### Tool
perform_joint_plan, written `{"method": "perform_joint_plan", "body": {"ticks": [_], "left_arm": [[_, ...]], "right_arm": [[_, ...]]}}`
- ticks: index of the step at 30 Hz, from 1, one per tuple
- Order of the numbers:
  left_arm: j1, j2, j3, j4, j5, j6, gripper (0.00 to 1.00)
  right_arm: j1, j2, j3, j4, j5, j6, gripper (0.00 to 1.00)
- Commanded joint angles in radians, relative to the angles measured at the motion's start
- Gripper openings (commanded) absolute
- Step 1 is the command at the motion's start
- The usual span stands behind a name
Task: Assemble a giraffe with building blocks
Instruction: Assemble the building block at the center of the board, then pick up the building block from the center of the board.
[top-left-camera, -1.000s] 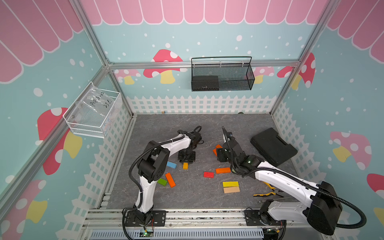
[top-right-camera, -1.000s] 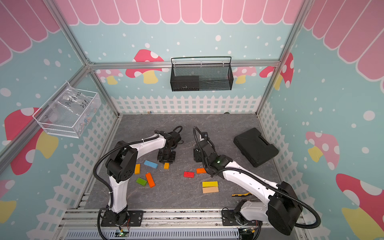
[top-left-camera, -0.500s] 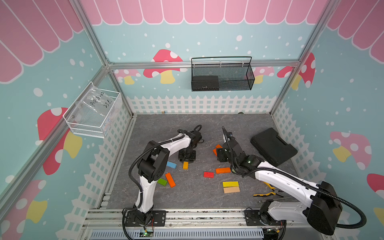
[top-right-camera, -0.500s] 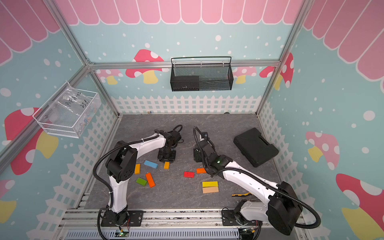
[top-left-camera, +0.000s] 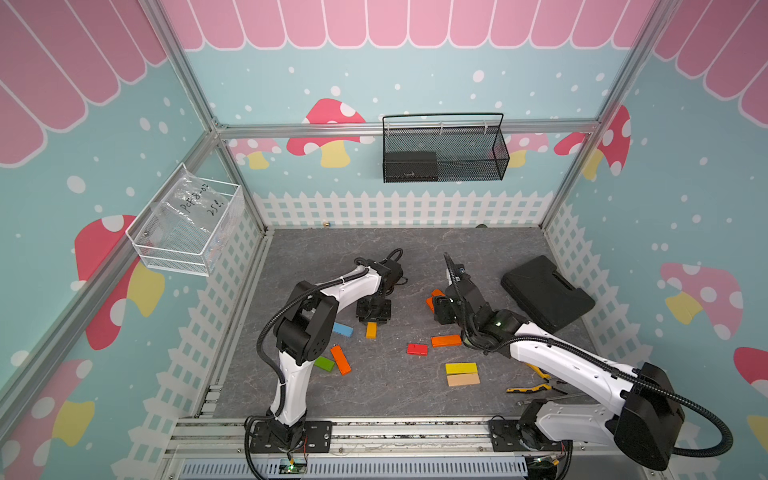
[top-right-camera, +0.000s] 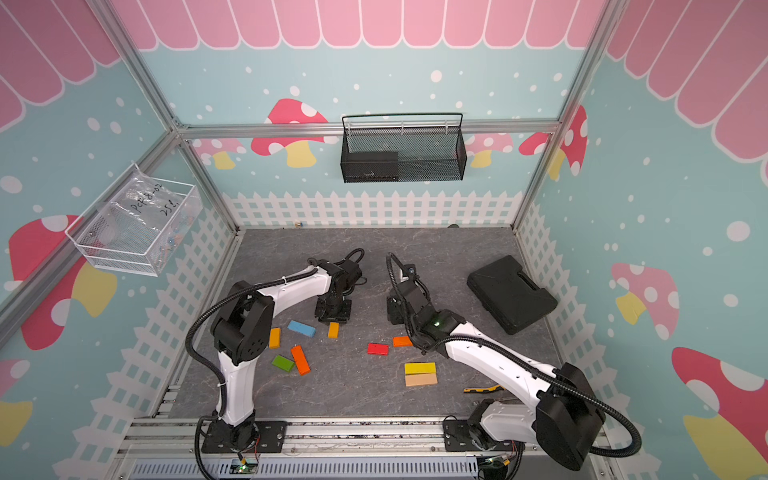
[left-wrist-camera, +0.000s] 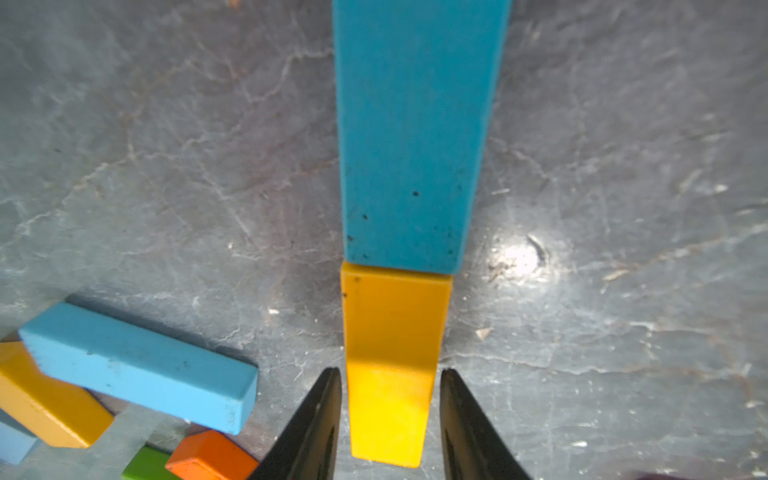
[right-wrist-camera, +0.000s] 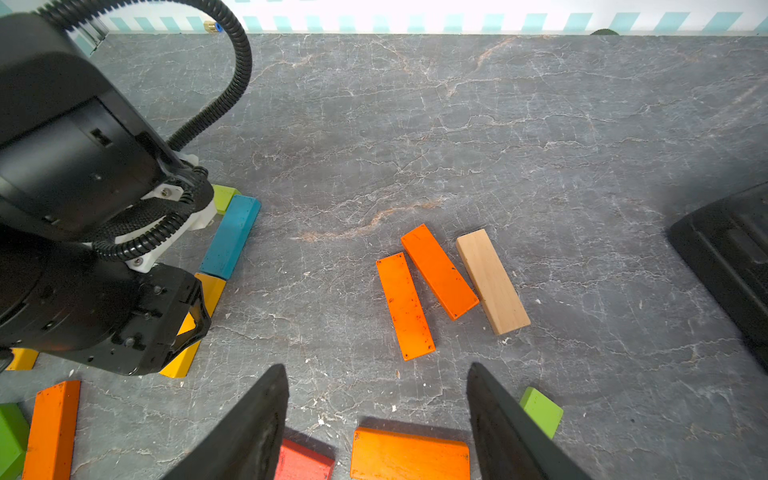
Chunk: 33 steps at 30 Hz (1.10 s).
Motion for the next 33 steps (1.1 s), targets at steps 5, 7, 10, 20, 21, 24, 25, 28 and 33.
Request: {"method": "perform_joint_plan", "body": {"ticks": [5,7,10,20,21,24,25,28,33], "left_arm": [[0.005,-0.073,0.044,-0.049,-0.032,0.016,0.82],[0.006,-0.117,0.057,-0.075,-0.049,0.018,0.86],[0.005,-0.201,0.077,-0.113,-0.077,0.017,0.99],[0.089,-0.512,0.108,-0.224,-0.176,-0.003,0.97],[0.114,-0.545,0.103,-0.226,-0.181,-0.004,0.97],[0.198,-0.637,0.086,-0.226,-0.176,-0.009,0.95],[0.222,-0.667,0.08,-0.223,-0.176,-0.011,0.94],[0.268,-0.746,0.072,-0.212,-0.189,-0.017,0.94],[0.305,-0.855,0.061,-0.19,-0.189,-0.037,0.94]], "right_arm": [[-0.002,0.007,0.026,-0.013,0.012,0.012,0.7],[-0.003,0.007,0.03,-0.018,0.012,0.016,0.7],[-0.002,0.003,0.037,-0.021,0.006,0.021,0.7],[0.027,0.053,0.082,-0.021,-0.057,0.022,0.7],[0.042,0.071,0.091,-0.021,-0.058,0.026,0.7],[0.101,0.137,0.127,-0.025,-0.067,0.048,0.69],[0.129,0.168,0.144,-0.027,-0.07,0.058,0.69],[0.218,0.279,0.222,-0.049,-0.065,0.09,0.69],[0.379,0.529,0.454,-0.163,-0.054,0.139,0.69]]}}
